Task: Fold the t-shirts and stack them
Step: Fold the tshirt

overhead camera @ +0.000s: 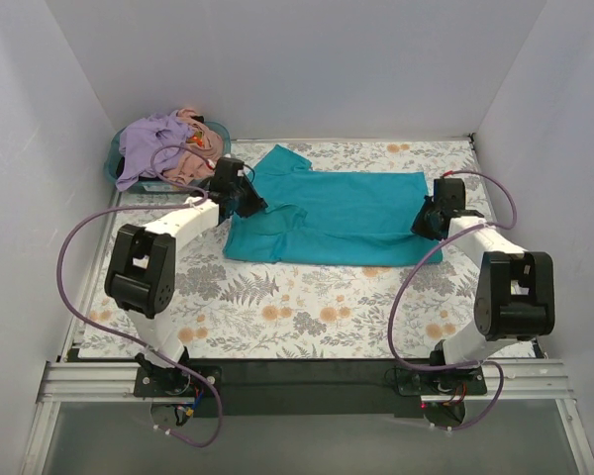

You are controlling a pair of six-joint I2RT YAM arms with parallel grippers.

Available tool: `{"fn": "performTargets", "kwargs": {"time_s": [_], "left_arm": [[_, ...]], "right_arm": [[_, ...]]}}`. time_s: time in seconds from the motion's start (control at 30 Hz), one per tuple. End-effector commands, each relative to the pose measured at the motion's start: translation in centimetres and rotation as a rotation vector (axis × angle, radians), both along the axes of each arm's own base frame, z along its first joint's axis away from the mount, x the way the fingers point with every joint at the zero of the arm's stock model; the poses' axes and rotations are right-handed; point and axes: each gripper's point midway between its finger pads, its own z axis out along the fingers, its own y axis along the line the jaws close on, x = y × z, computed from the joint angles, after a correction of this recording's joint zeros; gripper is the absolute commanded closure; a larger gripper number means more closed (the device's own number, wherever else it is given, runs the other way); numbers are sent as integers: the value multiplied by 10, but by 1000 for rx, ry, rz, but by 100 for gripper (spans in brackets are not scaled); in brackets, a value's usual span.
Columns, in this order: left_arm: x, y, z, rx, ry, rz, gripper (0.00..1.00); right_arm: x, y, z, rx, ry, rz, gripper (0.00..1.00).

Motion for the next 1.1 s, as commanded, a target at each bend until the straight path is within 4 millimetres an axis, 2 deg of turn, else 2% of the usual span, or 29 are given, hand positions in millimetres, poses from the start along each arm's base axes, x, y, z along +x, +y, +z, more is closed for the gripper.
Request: {"fn": "performTargets", "kwargs": {"time_s": [0.0, 0.03, 0.1, 0.13, 0.2, 0.23, 0.27, 0.3, 0.33, 0.37, 0.4, 0.43, 0.47, 0.53, 0.63, 0.77, 0.8, 0.87, 0.9, 0.97, 1.0, 1.03, 1.07], "left_arm": [[25, 1, 20, -25, -61, -22, 100], [29, -1, 22, -35, -66, -37, 66], [36, -1, 20, -36, -62, -52, 34], [44, -2, 31, -38, -88, -52, 2], [46, -1, 35, -17, -89, -61, 2], [45, 0, 38, -17, -88, -60, 2], [38, 2, 34, -11, -66, -60, 2], [32, 2, 34, -23, -56, -64, 2], [25, 3, 44, -35, -68, -61, 2], [9, 5, 27, -39, -23, -67, 2], [-1, 3, 28, -55, -21, -79, 2], [-12, 3, 31, -76, -23, -80, 2], [-24, 5, 17, -81, -2, -85, 2], [-34, 5, 12, -98, 1, -82, 2], [-43, 8, -8, -86, 49, -77, 2], [-56, 14, -45, -56, 161, -57, 2], [-65, 18, -57, -46, 195, -52, 2], [-75, 23, -68, -36, 227, -34, 2], [-81, 26, -70, -30, 234, -24, 2], [-100, 34, -84, -13, 278, -3, 2], [-105, 35, -81, -18, 274, 0, 2], [-121, 40, -92, -9, 308, 10, 2], [-129, 44, -94, -6, 330, 22, 2]], "right_arm": [[34, -1, 19, -25, -83, 19, 99], [37, 0, 22, -22, -89, 27, 88], [44, 2, 28, -16, -104, 36, 67], [45, 2, 31, -14, -110, 39, 56], [42, 4, 41, -9, -133, 49, 46], [40, 5, 43, -16, -141, 72, 28], [36, 6, 50, -17, -154, 84, 15], [27, 8, 45, -7, -139, 96, 2], [21, 10, 43, 2, -136, 106, 2], [16, 11, 44, 2, -138, 114, 2], [9, 19, 50, 37, -156, 149, 1], [-1, 21, 40, 42, -133, 158, 2], [-4, 22, 40, 45, -140, 168, 2], [-9, 24, 33, 49, -126, 186, 2], [-9, 28, 19, 61, -91, 211, 1], [-13, 29, -15, 68, 2, 226, 2], [-18, 31, -21, 75, 20, 232, 2], [-24, 30, -31, 77, 48, 229, 2], [-34, 29, -40, 73, 76, 223, 2], [-44, 27, -45, 71, 92, 212, 2], [-56, 28, -53, 74, 115, 214, 2], [-63, 27, -56, 76, 127, 204, 2], [-68, 26, -54, 77, 120, 195, 2]]}}
